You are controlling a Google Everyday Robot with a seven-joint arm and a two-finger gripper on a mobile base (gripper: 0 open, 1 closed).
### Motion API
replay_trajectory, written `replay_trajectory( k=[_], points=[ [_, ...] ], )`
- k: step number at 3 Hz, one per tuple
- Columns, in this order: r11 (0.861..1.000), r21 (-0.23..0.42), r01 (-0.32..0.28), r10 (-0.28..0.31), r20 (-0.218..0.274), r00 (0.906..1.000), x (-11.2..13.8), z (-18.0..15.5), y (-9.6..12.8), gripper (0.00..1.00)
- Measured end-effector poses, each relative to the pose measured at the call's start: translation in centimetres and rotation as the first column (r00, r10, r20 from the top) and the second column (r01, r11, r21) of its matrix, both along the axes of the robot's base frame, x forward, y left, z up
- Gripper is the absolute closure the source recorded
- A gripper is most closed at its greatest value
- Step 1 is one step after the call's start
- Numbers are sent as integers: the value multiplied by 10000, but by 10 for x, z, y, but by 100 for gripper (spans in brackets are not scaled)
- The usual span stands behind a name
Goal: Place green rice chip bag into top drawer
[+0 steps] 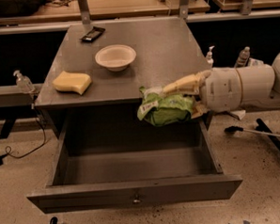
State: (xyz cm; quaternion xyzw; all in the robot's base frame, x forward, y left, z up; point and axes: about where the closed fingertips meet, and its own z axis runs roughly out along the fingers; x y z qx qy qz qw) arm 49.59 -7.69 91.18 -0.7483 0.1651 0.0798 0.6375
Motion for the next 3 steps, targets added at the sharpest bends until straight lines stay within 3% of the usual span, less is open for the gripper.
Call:
replay_trajectory(
  k=[1, 2, 3],
  points=[
    [9978, -598, -281, 243, -632, 9977, -19, -50, 4, 100],
    [9977, -599, -313, 274, -650, 9975, -19, -51, 5, 100],
    [9972, -471, -587, 563, -496, 9972, -12, -101, 16, 100]
  ],
)
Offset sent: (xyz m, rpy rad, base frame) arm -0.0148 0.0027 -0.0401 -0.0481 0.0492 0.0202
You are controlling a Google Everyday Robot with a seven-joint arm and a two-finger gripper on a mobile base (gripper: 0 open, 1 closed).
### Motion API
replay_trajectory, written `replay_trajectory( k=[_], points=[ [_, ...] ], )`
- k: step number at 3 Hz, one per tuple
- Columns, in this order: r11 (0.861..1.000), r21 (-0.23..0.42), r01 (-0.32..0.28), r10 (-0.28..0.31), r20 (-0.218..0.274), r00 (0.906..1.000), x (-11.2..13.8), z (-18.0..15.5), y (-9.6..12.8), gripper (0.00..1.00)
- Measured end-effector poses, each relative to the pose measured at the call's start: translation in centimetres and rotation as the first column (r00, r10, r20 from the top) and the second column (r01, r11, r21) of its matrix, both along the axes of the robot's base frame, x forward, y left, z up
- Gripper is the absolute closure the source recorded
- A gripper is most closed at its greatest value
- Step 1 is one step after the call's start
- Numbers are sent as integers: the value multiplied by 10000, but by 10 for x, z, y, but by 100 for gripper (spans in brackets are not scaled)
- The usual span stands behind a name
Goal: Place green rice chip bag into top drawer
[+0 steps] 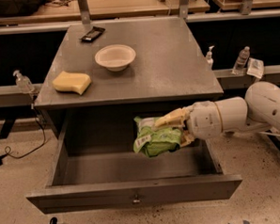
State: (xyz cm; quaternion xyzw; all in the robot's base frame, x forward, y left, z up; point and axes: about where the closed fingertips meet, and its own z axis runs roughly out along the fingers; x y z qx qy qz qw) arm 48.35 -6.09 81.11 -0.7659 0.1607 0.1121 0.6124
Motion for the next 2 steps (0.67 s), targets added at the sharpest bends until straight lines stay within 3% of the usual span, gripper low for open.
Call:
replay_trajectory(
  k=[1, 2],
  points=[
    [10000, 0, -2, 2, 0, 10000, 0, 0, 0, 100],
    [10000, 1, -47, 47, -2, 10000, 0, 0, 2, 84]
  ],
)
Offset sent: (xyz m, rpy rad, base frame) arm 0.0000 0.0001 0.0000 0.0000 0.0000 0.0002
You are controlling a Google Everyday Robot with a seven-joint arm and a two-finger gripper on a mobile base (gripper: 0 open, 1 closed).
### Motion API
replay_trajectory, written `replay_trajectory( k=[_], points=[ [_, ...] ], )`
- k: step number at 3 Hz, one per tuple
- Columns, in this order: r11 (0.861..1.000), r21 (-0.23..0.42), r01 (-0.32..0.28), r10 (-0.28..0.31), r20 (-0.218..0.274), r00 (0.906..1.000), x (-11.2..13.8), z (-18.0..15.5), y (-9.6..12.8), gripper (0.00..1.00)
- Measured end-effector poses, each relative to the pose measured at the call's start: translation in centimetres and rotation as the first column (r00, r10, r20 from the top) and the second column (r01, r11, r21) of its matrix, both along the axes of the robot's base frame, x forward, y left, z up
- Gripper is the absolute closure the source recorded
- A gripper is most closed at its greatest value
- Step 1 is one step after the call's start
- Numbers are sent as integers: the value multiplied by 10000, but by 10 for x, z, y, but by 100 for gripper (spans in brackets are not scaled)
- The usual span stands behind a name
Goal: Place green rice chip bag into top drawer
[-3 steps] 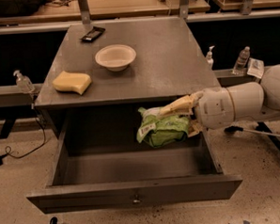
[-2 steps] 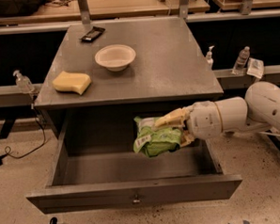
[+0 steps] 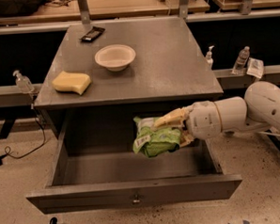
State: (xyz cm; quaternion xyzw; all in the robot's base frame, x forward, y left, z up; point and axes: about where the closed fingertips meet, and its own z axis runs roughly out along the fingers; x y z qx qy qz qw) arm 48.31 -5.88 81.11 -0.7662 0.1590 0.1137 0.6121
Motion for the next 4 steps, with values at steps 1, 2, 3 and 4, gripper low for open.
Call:
replay_trajectory(
  k=[1, 2, 3, 4],
  points=[
    [10000, 1, -45, 45, -2, 10000, 0, 0, 2, 60],
    [10000, 2, -88, 88, -4, 10000, -1, 0, 4, 38],
    [9999, 2, -135, 135, -7, 9999, -1, 0, 6, 14],
    [9998, 3, -184, 184, -9, 9998, -2, 0, 9, 0]
  ],
)
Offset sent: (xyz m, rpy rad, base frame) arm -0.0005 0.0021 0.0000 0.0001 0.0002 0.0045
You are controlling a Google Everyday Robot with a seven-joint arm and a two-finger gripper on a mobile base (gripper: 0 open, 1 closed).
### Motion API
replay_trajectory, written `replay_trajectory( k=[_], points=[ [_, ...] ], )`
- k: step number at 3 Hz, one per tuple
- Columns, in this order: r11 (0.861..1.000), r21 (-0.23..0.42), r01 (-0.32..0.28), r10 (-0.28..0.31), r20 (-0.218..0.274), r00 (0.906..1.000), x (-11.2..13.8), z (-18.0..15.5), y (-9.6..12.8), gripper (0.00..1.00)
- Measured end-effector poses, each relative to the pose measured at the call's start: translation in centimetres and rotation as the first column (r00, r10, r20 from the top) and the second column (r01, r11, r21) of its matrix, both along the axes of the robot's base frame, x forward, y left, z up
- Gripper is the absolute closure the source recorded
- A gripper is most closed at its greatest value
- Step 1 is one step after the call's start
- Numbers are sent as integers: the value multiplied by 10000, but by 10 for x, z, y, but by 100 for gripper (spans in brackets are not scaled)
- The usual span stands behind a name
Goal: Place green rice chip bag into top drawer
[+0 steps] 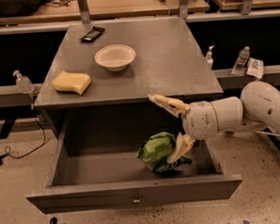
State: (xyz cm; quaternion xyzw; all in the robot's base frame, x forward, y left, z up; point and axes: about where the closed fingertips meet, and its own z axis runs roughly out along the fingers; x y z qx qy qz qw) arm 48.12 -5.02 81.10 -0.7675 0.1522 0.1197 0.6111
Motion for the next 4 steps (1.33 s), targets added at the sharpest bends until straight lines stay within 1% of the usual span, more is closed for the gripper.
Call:
replay_trajectory(
  k=[1, 2, 3, 4],
  points=[
    [10000, 0, 0, 0, 0, 10000, 0, 0, 0, 0],
    [9971, -765, -47, 56, 120, 9999, -8, 8, 3, 0],
    [9728, -2127, 915, -819, 536, 9952, -30, 32, -45, 0],
    [9728, -2127, 913, -817, 536, 9952, -30, 32, -45, 0]
  ],
)
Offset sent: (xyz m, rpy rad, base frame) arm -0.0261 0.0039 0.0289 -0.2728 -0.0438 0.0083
